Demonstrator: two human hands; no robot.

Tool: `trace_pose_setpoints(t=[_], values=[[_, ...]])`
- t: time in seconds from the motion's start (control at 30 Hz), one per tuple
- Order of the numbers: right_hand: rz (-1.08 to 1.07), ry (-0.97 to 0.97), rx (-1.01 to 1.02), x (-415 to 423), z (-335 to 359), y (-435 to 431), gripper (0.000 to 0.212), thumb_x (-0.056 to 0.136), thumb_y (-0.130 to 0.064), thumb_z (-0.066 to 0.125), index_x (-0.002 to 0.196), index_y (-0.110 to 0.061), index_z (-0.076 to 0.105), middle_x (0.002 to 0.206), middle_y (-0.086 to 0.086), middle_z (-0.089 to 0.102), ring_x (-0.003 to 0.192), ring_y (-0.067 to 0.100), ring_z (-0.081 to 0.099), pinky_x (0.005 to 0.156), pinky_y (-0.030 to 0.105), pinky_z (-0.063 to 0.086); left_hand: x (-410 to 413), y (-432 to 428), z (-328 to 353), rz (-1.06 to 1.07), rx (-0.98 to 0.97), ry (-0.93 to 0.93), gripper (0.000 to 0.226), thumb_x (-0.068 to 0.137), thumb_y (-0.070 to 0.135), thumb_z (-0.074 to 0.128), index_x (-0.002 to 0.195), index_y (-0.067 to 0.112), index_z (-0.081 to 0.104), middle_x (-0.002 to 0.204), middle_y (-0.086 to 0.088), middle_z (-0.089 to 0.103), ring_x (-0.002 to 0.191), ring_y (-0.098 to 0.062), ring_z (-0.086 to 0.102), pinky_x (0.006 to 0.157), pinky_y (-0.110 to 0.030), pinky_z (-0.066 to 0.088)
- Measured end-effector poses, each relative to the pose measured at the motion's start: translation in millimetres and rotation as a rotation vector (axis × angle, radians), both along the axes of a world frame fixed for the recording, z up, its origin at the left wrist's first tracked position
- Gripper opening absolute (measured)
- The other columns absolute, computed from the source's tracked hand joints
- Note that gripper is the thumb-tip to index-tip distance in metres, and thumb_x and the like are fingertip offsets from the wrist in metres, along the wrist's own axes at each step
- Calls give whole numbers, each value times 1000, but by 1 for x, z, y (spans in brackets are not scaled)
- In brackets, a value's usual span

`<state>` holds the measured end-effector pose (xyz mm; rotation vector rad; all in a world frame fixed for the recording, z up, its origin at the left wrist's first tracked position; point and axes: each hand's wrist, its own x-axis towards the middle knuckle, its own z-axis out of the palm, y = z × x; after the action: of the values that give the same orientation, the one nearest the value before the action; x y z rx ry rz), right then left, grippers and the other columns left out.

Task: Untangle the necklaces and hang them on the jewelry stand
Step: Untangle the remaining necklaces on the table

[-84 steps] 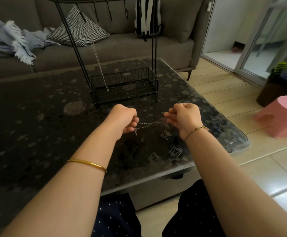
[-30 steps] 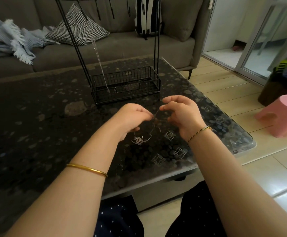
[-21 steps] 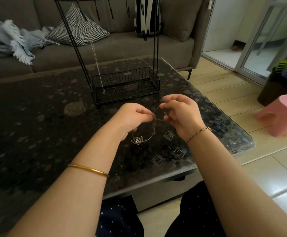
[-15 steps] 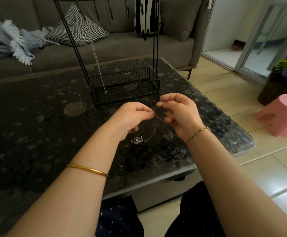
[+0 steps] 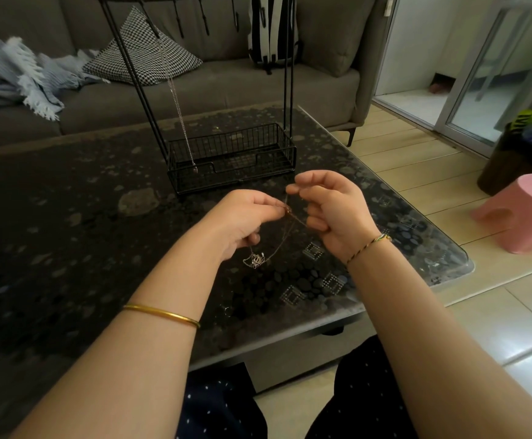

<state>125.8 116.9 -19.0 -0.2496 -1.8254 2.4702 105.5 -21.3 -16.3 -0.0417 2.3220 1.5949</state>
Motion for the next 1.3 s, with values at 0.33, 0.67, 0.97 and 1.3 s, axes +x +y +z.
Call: trace_pose_setpoints(t=[0.33,0.67,0.97,1.3], values=[[21,26,-60,0,0,-1,23,90,10,43,89,-6,59,84,9,66,35,2,31,34,15,27,3,3,4,-24,50,-25,5,90,16,66,87,20,67,66,5,49,52,-6,36,48,-21,33],[-49,-14,277,-3,-7,-2,27,85,6,52,70,-12,65,56,-5,56,44,7,44,51,23,41,1,0,7,19,137,-59,13,93,17,60,81,21,63,74,4,52,62,-7,46,55,-22,42],[78,-71,340,-3,-6,-6,14,84,-14,65,72,-9,68,41,-6,47,47,12,41,53,27,37,1,-2,7,-3,119,-12,14,97,20,55,86,18,63,81,3,57,73,-8,51,65,-23,46],[68,-70,419,-2,-4,-8,11,88,-14,61,80,-8,66,53,-5,51,47,5,45,44,15,39,0,-5,7,-47,-24,74,14,96,21,56,88,16,65,87,0,61,79,-10,55,71,-24,50]])
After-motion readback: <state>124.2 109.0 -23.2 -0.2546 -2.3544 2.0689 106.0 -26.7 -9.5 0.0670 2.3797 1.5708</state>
